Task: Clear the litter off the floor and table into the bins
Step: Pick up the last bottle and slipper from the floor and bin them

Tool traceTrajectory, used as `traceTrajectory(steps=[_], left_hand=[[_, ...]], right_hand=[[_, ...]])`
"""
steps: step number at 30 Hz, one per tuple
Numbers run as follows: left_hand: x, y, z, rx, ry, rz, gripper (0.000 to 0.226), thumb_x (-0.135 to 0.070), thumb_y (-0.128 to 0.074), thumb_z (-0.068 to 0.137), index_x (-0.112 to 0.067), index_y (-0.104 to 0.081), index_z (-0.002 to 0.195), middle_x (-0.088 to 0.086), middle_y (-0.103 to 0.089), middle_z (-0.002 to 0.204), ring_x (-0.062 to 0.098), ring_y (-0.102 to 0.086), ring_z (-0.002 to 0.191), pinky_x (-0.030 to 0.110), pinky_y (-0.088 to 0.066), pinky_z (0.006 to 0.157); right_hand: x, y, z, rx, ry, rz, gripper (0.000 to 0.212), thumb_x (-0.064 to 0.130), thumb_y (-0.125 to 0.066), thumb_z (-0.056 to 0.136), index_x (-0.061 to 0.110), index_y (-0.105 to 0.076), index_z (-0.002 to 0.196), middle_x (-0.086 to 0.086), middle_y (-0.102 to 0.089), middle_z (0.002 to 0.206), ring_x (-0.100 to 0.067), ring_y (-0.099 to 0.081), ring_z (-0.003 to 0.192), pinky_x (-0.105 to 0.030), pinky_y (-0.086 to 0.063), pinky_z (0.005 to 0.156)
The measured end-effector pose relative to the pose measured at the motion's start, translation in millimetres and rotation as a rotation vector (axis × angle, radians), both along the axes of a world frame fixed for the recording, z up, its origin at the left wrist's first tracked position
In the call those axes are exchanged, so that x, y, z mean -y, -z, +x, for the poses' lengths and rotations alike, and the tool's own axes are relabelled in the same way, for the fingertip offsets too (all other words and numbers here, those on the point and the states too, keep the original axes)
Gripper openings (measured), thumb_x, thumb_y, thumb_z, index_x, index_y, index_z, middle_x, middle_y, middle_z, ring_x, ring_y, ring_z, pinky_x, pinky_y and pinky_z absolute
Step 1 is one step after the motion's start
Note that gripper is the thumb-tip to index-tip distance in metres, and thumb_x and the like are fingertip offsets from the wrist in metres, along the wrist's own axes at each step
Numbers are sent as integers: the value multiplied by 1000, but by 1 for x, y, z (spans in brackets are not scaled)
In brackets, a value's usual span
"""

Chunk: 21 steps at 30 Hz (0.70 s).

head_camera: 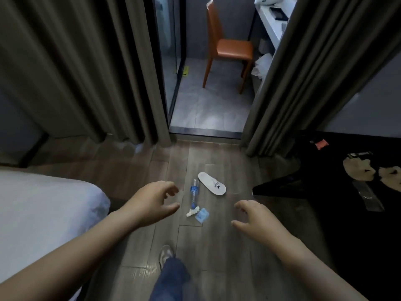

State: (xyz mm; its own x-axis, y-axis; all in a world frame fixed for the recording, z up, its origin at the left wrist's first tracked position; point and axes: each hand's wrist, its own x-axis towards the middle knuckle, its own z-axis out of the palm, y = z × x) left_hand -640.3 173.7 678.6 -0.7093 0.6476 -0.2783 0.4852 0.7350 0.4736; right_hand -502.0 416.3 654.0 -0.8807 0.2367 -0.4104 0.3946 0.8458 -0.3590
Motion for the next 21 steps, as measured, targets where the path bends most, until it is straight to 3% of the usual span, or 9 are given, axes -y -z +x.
traceTrajectory(steps=[4,11,21], left_hand=[[-23,50,-82,85,-14,-23,37,-45,-65,83,-31,-58,117,-14,-61,111,-1,-58,95,19,-51,79],[-68,153,-195,179,0,-128,36,-37,-61,85,-24,-60,118,-9,-62,114,9,-59,103,26,-48,89],[-119,334,-255,208,-74,-211,36,-35,-60,87,-21,-58,121,-5,-61,116,11,-58,100,22,-47,83]], right_hand=[[-9,42,-66,91,80,-44,43,40,-62,86,23,-54,124,2,-56,117,-13,-54,111,-27,-43,92],[-33,139,-170,146,217,-96,42,36,-62,85,21,-55,124,0,-57,117,-14,-56,110,-24,-41,86],[-87,322,-260,122,144,-96,40,32,-60,86,19,-55,123,-1,-57,118,-17,-56,110,-26,-41,85]])
